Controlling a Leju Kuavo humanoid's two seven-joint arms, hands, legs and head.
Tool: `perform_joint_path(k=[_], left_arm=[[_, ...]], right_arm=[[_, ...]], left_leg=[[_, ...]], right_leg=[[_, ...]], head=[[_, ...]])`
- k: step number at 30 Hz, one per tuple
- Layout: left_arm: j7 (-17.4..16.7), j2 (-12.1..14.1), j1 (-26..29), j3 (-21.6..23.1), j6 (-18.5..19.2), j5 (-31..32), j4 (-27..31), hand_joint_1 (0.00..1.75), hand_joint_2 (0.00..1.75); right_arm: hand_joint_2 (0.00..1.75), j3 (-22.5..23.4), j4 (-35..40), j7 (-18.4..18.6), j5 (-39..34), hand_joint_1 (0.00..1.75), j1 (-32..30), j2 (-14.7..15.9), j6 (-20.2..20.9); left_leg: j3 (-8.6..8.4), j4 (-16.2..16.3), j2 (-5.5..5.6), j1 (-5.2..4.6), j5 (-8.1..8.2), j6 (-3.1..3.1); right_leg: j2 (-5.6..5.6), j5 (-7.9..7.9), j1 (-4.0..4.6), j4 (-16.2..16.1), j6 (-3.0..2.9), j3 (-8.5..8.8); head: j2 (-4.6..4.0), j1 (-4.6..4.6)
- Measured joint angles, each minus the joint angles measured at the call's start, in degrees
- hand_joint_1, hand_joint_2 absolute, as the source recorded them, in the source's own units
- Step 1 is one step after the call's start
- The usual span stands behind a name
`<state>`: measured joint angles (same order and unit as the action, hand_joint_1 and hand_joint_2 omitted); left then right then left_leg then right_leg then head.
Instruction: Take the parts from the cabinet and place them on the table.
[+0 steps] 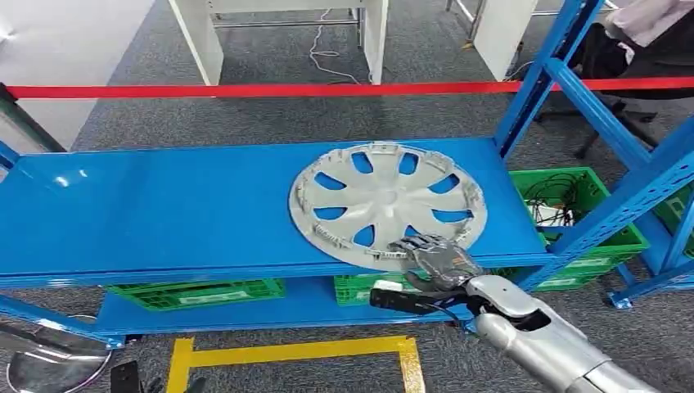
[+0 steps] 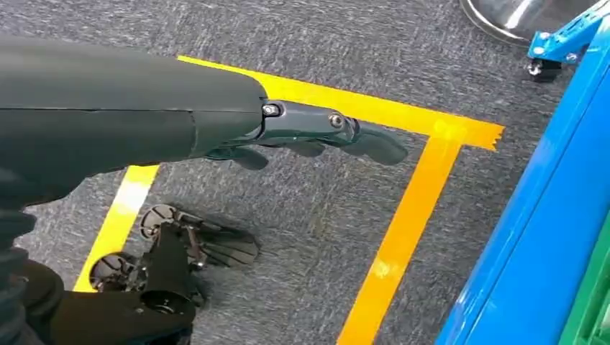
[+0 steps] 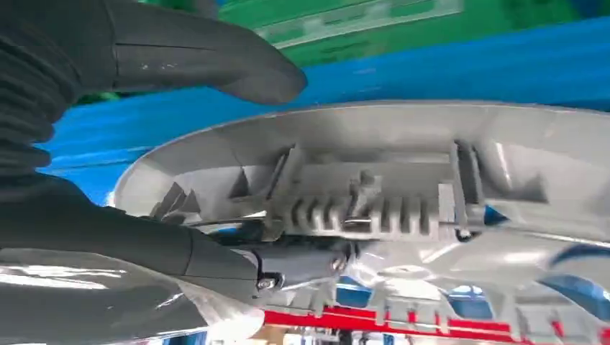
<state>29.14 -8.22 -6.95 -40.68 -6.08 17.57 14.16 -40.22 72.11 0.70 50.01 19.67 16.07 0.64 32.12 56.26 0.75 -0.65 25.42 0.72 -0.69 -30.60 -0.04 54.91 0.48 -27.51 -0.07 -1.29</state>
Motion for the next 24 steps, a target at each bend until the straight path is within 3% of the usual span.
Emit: perform_joint_path(k=[4,24], left_arm=[[0.0,0.0,0.0,0.0,0.1,0.0,0.0,0.0,1.75],[0.0,0.0,0.0,-0.1,0.1,0.0,0.0,0.0,1.75]], right_arm=[[1.75,-1.5,-0.8,0.7,1.7,1.75,2.4,1.0,2.1],[1.75,-4.5,-1.7,1.0,3.6,1.75,4.8,1.4,2.6]], left_leg=[[0.0,0.0,0.0,0.0,-0.03,0.05],[0.0,0.1,0.0,0.0,-0.04,0.06]], right_leg=[[-0.01,0.03,0.0,0.0,0.05,0.01],[0.0,0.07,0.0,0.0,0.1,0.06]], head=[[0.0,0.0],[0.0,0.0]])
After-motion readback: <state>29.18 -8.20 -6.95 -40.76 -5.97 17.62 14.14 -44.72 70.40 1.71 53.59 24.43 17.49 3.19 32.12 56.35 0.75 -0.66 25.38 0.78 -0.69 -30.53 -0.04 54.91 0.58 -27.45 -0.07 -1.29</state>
